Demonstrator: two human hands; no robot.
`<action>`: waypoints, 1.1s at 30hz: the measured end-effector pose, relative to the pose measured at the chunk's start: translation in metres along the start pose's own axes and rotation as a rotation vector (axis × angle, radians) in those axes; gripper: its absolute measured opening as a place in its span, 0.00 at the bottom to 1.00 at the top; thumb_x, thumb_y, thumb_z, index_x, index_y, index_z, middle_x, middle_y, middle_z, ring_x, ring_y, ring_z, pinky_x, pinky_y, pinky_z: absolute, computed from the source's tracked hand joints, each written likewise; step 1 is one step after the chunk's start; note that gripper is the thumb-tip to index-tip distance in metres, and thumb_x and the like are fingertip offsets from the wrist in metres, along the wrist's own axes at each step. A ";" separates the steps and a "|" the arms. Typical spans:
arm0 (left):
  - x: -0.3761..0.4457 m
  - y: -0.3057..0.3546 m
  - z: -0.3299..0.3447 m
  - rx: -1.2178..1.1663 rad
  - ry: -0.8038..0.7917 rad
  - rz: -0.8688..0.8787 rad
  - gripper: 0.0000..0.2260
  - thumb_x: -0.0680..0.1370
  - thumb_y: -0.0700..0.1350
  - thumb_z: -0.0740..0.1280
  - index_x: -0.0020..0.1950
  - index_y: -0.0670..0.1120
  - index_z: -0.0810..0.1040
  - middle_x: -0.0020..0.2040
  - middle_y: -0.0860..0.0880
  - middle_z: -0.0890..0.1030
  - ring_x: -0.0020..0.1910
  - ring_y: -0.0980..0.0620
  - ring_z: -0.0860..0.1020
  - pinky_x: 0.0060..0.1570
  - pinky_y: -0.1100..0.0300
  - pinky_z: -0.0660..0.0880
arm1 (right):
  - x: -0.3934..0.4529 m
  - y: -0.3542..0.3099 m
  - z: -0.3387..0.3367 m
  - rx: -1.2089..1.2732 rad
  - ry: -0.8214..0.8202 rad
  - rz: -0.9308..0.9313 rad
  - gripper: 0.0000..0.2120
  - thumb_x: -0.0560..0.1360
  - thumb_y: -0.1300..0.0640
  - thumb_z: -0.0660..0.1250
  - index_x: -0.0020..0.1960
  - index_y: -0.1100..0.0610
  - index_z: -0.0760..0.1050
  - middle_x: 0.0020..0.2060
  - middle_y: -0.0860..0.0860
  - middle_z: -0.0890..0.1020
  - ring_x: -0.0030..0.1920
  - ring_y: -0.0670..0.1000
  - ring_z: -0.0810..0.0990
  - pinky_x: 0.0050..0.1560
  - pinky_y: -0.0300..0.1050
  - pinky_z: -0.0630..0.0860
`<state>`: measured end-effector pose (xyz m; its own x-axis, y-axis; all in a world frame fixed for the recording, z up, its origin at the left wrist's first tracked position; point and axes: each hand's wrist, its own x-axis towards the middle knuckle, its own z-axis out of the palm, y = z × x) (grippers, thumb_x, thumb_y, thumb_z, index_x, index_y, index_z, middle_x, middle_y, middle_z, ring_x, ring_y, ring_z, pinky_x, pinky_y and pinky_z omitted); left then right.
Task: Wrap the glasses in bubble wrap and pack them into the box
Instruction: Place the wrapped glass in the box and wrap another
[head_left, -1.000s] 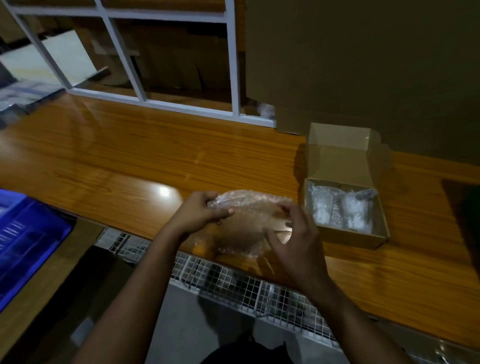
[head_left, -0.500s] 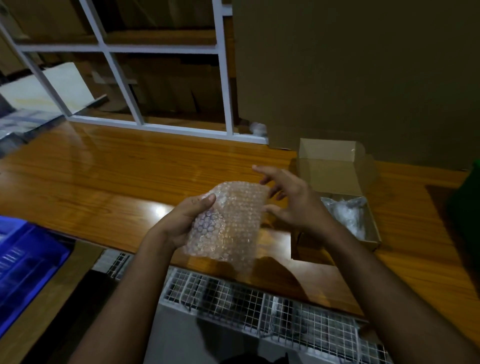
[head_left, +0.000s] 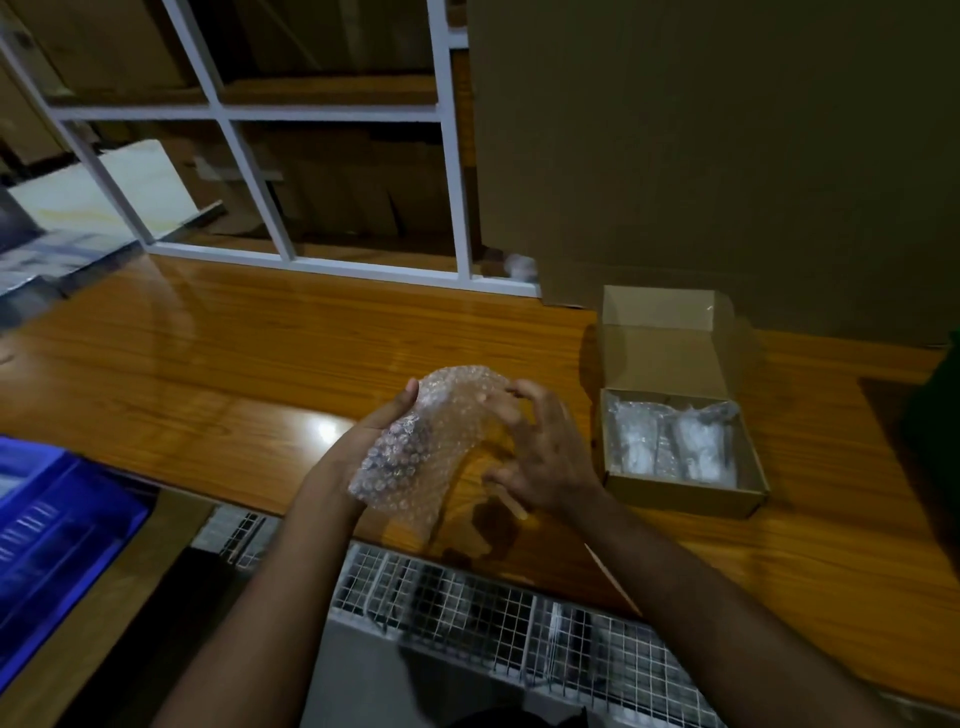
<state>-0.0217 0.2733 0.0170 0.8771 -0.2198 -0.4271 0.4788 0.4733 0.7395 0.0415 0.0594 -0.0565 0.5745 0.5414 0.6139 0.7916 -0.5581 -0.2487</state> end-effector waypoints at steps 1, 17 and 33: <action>0.001 0.000 0.001 -0.009 0.009 -0.002 0.35 0.60 0.57 0.83 0.60 0.38 0.82 0.53 0.38 0.84 0.47 0.42 0.85 0.42 0.50 0.83 | -0.004 -0.004 0.007 0.006 0.050 -0.018 0.49 0.61 0.40 0.81 0.74 0.47 0.59 0.67 0.57 0.64 0.64 0.59 0.70 0.59 0.59 0.74; 0.031 0.013 0.001 -0.036 0.194 0.032 0.23 0.79 0.47 0.69 0.71 0.39 0.71 0.64 0.36 0.80 0.60 0.41 0.81 0.60 0.46 0.79 | 0.010 -0.033 -0.002 0.383 0.297 0.302 0.29 0.78 0.31 0.58 0.50 0.56 0.83 0.54 0.54 0.83 0.57 0.54 0.79 0.56 0.51 0.74; 0.054 -0.030 0.016 0.179 -0.118 0.102 0.24 0.74 0.51 0.71 0.65 0.39 0.78 0.61 0.39 0.81 0.57 0.41 0.81 0.58 0.43 0.78 | 0.042 0.018 -0.098 1.284 -0.101 1.278 0.08 0.81 0.63 0.62 0.47 0.66 0.77 0.36 0.58 0.85 0.35 0.54 0.85 0.32 0.42 0.81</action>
<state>0.0117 0.2334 -0.0197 0.9146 -0.2823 -0.2895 0.3779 0.3416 0.8605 0.0599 0.0106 0.0385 0.8607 0.2748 -0.4285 -0.4762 0.1371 -0.8686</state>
